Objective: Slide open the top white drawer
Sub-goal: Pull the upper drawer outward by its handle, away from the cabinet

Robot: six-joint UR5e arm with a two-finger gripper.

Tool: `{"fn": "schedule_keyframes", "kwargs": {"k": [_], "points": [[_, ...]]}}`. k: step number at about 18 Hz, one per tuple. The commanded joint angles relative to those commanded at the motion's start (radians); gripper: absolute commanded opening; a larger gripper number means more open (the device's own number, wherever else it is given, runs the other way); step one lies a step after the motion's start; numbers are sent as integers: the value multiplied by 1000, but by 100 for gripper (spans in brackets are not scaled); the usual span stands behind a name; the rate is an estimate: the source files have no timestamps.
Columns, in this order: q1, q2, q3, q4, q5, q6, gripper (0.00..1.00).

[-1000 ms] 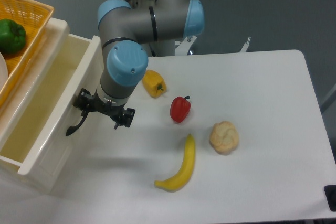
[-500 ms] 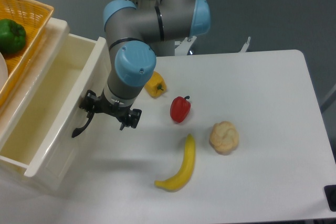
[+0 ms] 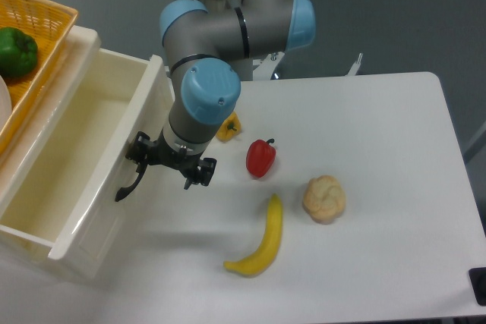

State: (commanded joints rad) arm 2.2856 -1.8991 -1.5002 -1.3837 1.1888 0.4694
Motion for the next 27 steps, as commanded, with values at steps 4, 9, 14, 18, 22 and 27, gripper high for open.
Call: {"fn": "schedule_keyframes", "kwargs": {"k": [4, 9, 14, 18, 22, 27], "points": [[17, 0, 5, -2, 0, 6, 100], [32, -6, 9, -3, 0, 18, 100], [40, -11, 15, -6, 2, 26, 100], [54, -14, 18, -11, 2, 37, 100], [63, -17, 23, -12, 2, 38, 100], [74, -21, 38, -31, 2, 51, 100]]}}
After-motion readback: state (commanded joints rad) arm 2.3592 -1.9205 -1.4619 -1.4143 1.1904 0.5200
